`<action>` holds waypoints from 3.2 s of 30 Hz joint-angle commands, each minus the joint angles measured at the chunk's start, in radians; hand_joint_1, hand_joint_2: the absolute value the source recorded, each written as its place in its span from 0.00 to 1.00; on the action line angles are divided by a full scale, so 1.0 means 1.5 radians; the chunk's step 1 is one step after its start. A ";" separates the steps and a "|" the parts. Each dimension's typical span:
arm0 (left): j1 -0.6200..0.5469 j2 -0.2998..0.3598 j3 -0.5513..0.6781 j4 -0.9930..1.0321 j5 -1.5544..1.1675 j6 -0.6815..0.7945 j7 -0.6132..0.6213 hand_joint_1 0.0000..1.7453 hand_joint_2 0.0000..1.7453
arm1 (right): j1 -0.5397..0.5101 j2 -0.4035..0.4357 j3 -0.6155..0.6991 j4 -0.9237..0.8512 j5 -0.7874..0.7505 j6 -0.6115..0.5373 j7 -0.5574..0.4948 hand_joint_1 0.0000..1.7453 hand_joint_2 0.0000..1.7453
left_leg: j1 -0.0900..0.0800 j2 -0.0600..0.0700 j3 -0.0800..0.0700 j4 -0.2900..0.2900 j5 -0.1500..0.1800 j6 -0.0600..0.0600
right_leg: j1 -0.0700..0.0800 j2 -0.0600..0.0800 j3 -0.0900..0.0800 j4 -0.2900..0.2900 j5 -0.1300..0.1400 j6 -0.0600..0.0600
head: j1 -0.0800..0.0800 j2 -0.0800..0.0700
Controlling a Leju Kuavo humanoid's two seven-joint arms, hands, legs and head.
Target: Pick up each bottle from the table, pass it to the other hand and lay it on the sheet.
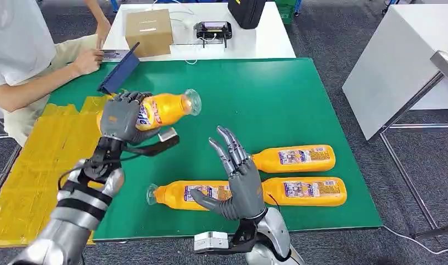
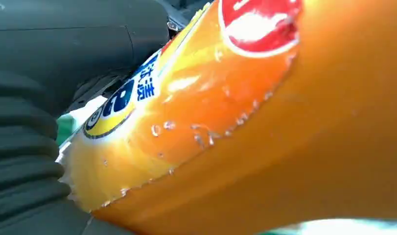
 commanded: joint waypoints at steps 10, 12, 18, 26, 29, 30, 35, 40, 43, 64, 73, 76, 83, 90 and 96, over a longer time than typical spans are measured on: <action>-0.186 0.014 -0.039 0.504 -0.011 -0.132 0.171 1.00 1.00 | -0.033 -0.014 -0.001 0.039 0.058 -0.012 0.045 0.00 1.00 | 0.001 0.001 0.003 0.000 -0.002 -0.001 | 0.000 0.004 0.004 0.000 -0.001 -0.001 | 0.000 0.000; -0.187 0.013 -0.039 0.504 -0.010 -0.133 0.171 1.00 1.00 | -0.033 -0.014 -0.001 0.039 0.058 -0.012 0.046 0.00 1.00 | 0.001 0.001 0.003 0.001 -0.002 -0.001 | 0.001 0.004 0.004 0.000 -0.002 -0.001 | 0.000 0.000; -0.168 0.016 -0.010 0.511 -0.012 -0.187 0.162 1.00 1.00 | -0.046 -0.019 0.007 0.067 0.081 0.023 0.083 0.00 1.00 | 0.001 0.001 0.002 0.000 -0.002 -0.001 | 0.000 0.004 0.003 -0.001 -0.001 -0.001 | 0.000 0.000; -0.116 0.013 0.013 0.469 0.000 -0.122 0.096 0.00 1.00 | -0.112 -0.032 0.009 0.204 0.194 0.187 0.229 0.00 1.00 | 0.001 0.002 0.005 0.000 -0.003 -0.001 | 0.000 0.006 0.006 -0.001 -0.002 -0.001 | 0.000 0.000; -0.117 0.004 0.016 0.466 0.000 -0.112 0.090 0.00 1.00 | -0.127 -0.041 0.016 0.228 0.200 0.222 0.238 0.00 1.00 | 0.001 0.001 0.004 0.000 -0.002 -0.001 | 0.000 0.004 0.005 -0.001 -0.001 -0.001 | 0.000 0.000; -0.116 0.003 0.020 0.466 0.003 -0.114 0.084 0.00 1.00 | -0.133 -0.043 0.020 0.237 0.195 0.245 0.241 0.00 1.00 | 0.001 0.001 0.003 0.000 -0.001 -0.001 | 0.000 0.004 0.004 -0.001 -0.001 -0.001 | 0.000 0.000; -0.107 -0.010 0.068 0.452 0.064 -0.076 0.020 0.00 1.00 | -0.151 -0.045 0.033 0.289 0.196 0.277 0.253 0.00 1.00 | 0.001 0.001 0.004 0.000 -0.002 -0.001 | 0.000 0.004 0.005 -0.001 -0.002 -0.001 | -0.001 0.000; -0.030 -0.038 0.119 0.314 0.175 0.186 -0.131 0.00 1.00 | -0.133 -0.064 0.032 0.288 0.204 0.288 0.276 0.00 1.00 | 0.000 -0.001 0.001 0.000 -0.001 0.000 | 0.000 0.001 0.003 -0.001 -0.001 0.000 | 0.000 0.000; -0.008 -0.036 0.115 0.278 0.178 0.172 -0.130 0.00 1.00 | -0.129 -0.068 0.034 0.289 0.204 0.290 0.275 0.00 1.00 | 0.000 -0.001 0.002 -0.001 -0.001 0.000 | 0.000 0.002 0.003 -0.001 -0.001 0.000 | 0.000 0.000; 0.199 -0.133 0.145 -0.151 0.365 0.226 -0.391 0.00 1.00 | -0.117 -0.050 0.055 0.296 0.007 0.274 0.136 0.00 1.00 | 0.000 0.001 0.002 0.000 -0.002 0.000 | 0.000 0.003 0.003 -0.001 -0.001 0.000 | -0.001 0.000; 0.244 -0.123 0.118 -0.207 0.381 0.226 -0.371 0.00 1.00 | -0.083 -0.056 0.057 0.201 0.110 0.238 0.206 0.00 1.00 | 0.000 -0.001 0.001 0.000 -0.002 0.000 | 0.000 0.002 0.002 0.000 -0.001 -0.001 | 0.000 0.000; 0.253 -0.121 0.103 -0.221 0.401 0.226 -0.371 0.00 1.00 | -0.093 -0.053 0.050 0.239 0.117 0.250 0.219 0.00 1.00 | 0.000 -0.001 0.001 0.000 -0.002 0.000 | 0.000 0.002 0.002 -0.001 -0.001 -0.001 | 0.000 0.000; 0.257 -0.105 0.059 -0.236 0.423 0.226 -0.357 0.00 1.00 | -0.118 -0.038 0.041 0.326 0.138 0.276 0.265 0.00 1.00 | 0.000 -0.001 0.002 0.000 -0.002 0.000 | 0.000 0.002 0.003 -0.001 -0.001 -0.001 | 0.000 0.000; 0.251 -0.105 0.020 -0.238 0.445 0.226 -0.356 0.00 1.00 | -0.167 -0.001 0.021 0.501 0.188 0.272 0.314 0.00 1.00 | 0.000 -0.001 0.002 -0.001 -0.002 0.000 | 0.000 0.002 0.003 -0.001 -0.001 -0.001 | 0.000 0.000; 0.250 -0.105 -0.016 -0.246 0.465 0.226 -0.362 0.00 1.00 | -0.204 0.022 0.024 0.616 0.221 0.289 0.331 0.00 1.00 | 0.001 -0.001 0.004 0.000 -0.003 -0.001 | 0.000 0.003 0.005 -0.001 -0.001 -0.001 | 0.000 0.000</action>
